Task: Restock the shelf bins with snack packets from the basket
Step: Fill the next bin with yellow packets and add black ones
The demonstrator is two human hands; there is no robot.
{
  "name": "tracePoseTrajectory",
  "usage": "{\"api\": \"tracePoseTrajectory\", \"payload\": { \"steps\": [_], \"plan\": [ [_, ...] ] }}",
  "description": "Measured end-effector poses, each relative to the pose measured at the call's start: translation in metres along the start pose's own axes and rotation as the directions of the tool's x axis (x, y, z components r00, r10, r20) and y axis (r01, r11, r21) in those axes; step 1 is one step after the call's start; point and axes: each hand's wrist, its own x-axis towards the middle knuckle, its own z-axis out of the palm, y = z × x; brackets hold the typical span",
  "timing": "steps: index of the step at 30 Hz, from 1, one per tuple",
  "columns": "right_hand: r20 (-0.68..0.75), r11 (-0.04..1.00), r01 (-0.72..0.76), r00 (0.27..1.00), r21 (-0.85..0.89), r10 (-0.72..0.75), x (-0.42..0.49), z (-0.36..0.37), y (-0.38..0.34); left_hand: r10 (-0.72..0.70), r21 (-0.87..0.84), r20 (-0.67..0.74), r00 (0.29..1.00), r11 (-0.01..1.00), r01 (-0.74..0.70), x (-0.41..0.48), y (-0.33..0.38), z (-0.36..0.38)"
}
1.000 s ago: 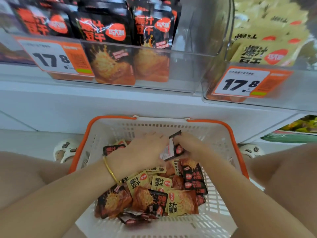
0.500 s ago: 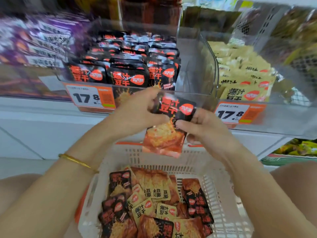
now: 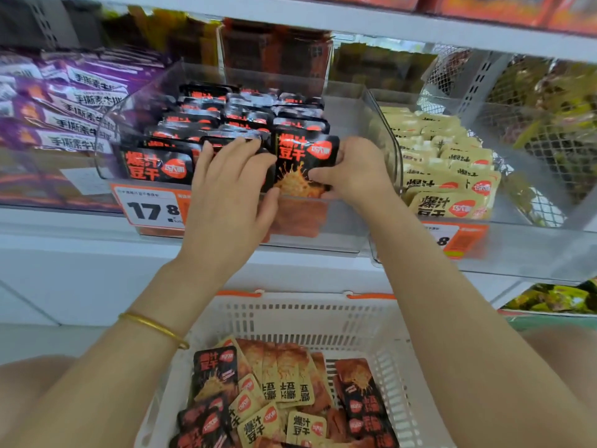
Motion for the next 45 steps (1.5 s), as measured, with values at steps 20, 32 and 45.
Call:
{"api": "tracePoseTrajectory", "payload": {
  "steps": [20,32,45],
  "plan": [
    [0.004,0.996,0.088,0.996,0.031,-0.088,-0.131,-0.015,0.063,0.300,-0.079,0.212,0.930,0.954,-0.289,-0.072,0.048,0.046],
    [0.584,0.676,0.109,0.615,-0.729,0.530,-0.200,0.144,0.321,0.301,-0.092,0.548,0.780,0.949,-0.301,-0.107,0.050,0.098],
    [0.284,0.777,-0.427,0.759,-0.462,0.586,-0.166,0.127,0.255,0.264,-0.119,0.731,0.629,0.957,-0.263,-0.105,0.058,0.101]
  ]
}}
